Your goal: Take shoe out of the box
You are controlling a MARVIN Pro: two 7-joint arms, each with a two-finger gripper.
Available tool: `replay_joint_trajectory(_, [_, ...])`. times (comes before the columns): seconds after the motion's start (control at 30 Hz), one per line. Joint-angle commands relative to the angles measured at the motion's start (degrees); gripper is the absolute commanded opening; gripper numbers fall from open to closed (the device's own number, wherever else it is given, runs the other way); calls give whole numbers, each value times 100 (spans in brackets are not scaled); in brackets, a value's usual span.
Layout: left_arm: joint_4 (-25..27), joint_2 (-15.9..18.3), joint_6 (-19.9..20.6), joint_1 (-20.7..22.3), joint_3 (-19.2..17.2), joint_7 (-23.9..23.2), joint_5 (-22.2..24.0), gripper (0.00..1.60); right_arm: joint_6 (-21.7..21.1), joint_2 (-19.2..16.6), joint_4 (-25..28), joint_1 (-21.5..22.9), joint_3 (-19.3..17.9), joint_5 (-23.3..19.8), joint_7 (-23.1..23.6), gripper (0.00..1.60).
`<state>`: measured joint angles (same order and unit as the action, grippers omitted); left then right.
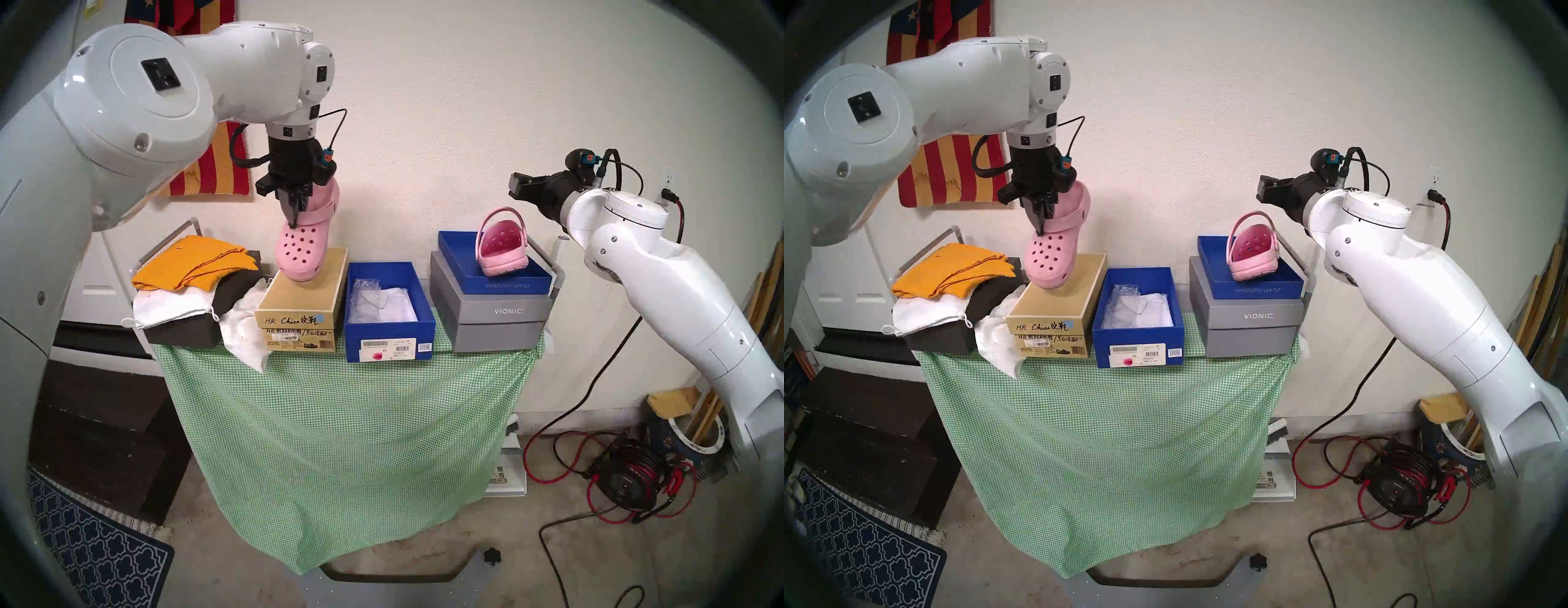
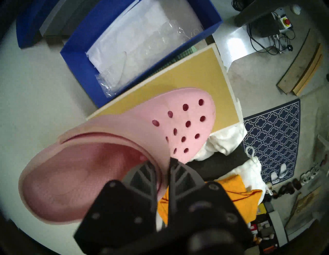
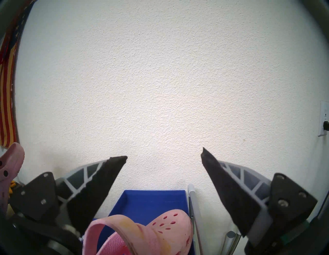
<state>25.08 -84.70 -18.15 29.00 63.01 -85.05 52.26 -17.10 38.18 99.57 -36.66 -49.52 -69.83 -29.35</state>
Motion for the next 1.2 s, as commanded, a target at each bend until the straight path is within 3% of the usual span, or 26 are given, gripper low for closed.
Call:
replay_joint_trajectory(0.0, [692,601,161,334,287,5,176,0,-12,-2,17,15,-21,-18,-20,160])
replay_joint_trajectory(0.23, [1456,979,175,449,590,5,501,0,-21,1,21,12,-29,-24,-30,160])
replay_joint_trajectory(0.33, [1512,991,120,462,677,5,605,0,-26,2,24,11,-31,-29,-38,160])
replay_joint_trajectory(0.57, [1231,841,-175,61,790,5,889,0,-31,3,29,11,-33,-39,-55,160])
replay_joint_trajectory(0.6, [1201,812,-130,19,796,5,927,48,-31,3,30,11,-33,-39,-56,160])
replay_joint_trajectory(0.67, [1139,771,-164,-37,828,5,967,160,-32,3,31,11,-33,-41,-59,160])
replay_joint_trajectory(1.17, [633,787,-206,122,1034,5,1422,160,-46,7,34,10,-39,-47,-73,160])
